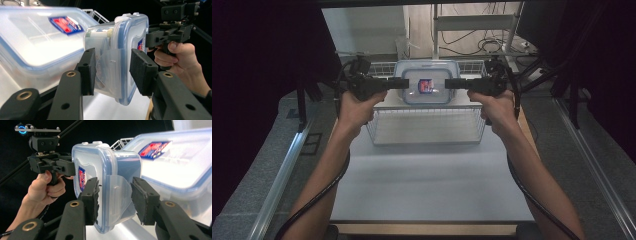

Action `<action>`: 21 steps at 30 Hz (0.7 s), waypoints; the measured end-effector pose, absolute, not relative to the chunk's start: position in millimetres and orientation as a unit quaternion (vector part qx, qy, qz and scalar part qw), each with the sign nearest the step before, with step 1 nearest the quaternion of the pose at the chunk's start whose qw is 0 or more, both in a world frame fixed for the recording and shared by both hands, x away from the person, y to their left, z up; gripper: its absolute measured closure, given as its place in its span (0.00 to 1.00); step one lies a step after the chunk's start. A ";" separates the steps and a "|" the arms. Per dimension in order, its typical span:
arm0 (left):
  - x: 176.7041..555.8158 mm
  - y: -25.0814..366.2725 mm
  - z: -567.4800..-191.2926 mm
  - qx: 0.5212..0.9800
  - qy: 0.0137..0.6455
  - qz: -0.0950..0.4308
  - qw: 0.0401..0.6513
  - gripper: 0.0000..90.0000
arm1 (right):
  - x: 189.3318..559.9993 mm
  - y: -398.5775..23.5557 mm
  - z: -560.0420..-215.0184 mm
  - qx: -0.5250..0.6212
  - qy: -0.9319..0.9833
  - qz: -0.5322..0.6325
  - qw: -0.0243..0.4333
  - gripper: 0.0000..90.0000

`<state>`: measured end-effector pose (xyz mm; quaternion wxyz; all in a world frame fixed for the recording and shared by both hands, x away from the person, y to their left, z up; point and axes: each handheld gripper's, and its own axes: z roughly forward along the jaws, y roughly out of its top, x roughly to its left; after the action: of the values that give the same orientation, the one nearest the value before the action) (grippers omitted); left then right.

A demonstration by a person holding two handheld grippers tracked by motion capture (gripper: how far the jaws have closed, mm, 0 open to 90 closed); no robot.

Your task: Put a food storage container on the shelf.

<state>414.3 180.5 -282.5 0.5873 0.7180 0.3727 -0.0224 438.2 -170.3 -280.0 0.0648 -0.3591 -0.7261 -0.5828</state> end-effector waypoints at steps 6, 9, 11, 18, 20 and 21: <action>431.2 184.2 -277.7 0.706 0.378 -0.032 0.598 0.64 | 450.1 -166.9 -270.6 -0.362 -0.725 -0.583 0.055 0.64; 438.3 184.7 -275.6 0.700 0.383 -0.034 0.603 0.64 | 457.2 -166.1 -267.1 -0.366 -0.722 -0.585 0.053 0.64; 442.5 184.8 -274.3 0.696 0.386 -0.034 0.605 0.64 | 461.5 -165.8 -265.9 -0.368 -0.719 -0.587 0.056 0.64; 457.4 184.7 -274.2 0.686 0.399 -0.041 0.608 0.64 | 477.5 -165.6 -265.1 -0.377 -0.711 -0.591 0.062 0.64; 460.3 184.0 -274.9 0.685 0.401 -0.045 0.607 0.64 | 482.3 -166.1 -263.6 -0.380 -0.707 -0.593 0.062 0.64; 461.5 183.9 -275.2 0.685 0.401 -0.046 0.606 0.64 | 483.6 -166.3 -263.1 -0.381 -0.706 -0.594 0.062 0.64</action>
<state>461.5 183.9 -275.2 0.6061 0.6852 0.4013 -0.0465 483.6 -166.3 -263.1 0.0618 -0.3813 -0.7060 -0.5936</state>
